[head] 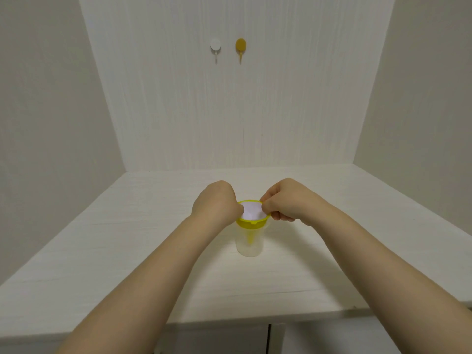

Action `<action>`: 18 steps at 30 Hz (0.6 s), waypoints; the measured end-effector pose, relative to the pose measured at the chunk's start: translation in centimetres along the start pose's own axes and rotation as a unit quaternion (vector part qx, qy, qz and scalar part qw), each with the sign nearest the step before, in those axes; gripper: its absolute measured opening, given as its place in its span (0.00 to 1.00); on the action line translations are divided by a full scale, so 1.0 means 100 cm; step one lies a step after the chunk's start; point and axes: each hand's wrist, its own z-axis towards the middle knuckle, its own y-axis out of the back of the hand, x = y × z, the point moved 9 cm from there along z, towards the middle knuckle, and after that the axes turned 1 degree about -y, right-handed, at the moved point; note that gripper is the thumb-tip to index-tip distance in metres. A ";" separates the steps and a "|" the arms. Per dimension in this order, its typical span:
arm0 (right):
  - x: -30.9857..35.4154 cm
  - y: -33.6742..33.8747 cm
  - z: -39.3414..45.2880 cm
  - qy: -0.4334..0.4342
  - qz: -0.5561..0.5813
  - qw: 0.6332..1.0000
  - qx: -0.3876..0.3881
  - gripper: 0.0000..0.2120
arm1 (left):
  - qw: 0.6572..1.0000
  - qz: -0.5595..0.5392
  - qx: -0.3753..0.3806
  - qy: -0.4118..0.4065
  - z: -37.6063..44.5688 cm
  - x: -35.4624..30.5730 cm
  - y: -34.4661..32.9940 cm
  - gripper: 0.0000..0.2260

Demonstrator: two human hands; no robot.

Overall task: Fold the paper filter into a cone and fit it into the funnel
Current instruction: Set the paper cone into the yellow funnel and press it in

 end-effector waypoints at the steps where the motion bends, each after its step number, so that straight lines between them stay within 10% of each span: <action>1: 0.000 0.000 0.000 -0.001 0.001 1.000 -0.002 0.13 | 1.000 0.002 -0.001 0.001 0.000 0.000 0.000 0.02; 18: -0.002 0.000 0.011 0.012 0.020 0.999 -0.030 0.11 | 0.997 0.002 -0.051 -0.059 -0.014 -0.009 0.017 0.08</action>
